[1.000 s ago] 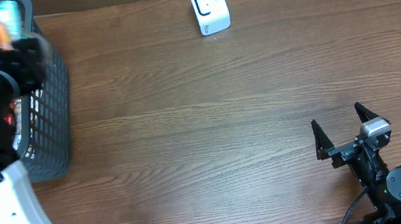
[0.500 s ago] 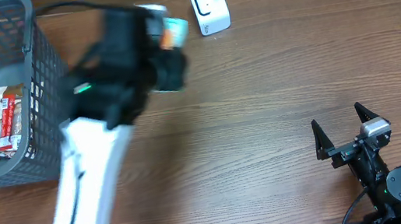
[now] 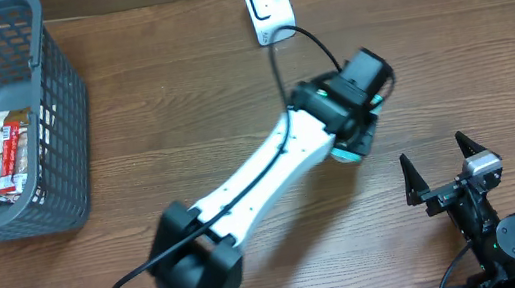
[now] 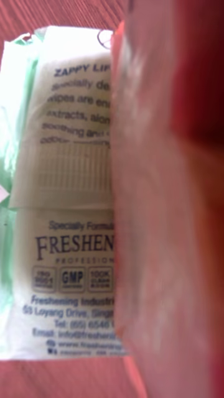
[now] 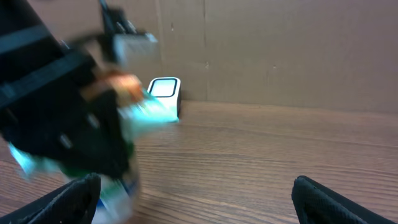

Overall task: Scan the item barcode
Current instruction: 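Lift the held packs out of the basket toward the table centre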

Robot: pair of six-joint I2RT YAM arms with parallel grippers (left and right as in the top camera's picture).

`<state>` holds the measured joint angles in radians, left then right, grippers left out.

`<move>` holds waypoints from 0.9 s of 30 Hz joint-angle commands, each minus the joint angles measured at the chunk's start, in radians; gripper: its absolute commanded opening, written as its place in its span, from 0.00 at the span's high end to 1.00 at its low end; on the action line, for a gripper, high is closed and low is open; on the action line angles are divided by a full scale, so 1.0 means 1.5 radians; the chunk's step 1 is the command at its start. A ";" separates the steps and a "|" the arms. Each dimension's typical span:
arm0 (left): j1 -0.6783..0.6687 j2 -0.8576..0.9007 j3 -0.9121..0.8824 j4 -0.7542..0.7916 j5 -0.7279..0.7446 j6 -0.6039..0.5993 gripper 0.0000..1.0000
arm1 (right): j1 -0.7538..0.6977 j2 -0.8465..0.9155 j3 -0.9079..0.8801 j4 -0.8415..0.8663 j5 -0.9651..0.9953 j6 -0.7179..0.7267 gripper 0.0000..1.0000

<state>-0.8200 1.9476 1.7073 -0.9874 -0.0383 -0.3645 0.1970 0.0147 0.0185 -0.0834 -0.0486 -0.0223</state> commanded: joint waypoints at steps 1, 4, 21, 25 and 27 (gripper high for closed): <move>-0.013 0.043 0.009 0.032 0.030 -0.049 0.57 | -0.001 -0.008 -0.007 0.002 -0.004 -0.001 0.00; -0.021 0.073 0.009 0.064 0.055 -0.052 0.57 | -0.001 -0.008 -0.007 0.002 -0.004 -0.001 0.00; -0.037 0.127 0.009 0.115 0.078 -0.054 0.16 | -0.001 -0.008 -0.007 0.002 -0.004 -0.001 0.00; -0.037 0.123 0.011 0.115 0.079 -0.054 0.00 | -0.001 -0.008 -0.007 0.002 -0.004 -0.001 0.00; -0.037 0.114 0.014 0.115 0.078 -0.054 0.00 | -0.001 -0.008 -0.007 0.002 -0.004 -0.001 0.00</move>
<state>-0.8711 2.1284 1.7077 -0.8165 0.0647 -0.4431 0.1970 0.0147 0.0185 -0.0834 -0.0483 -0.0227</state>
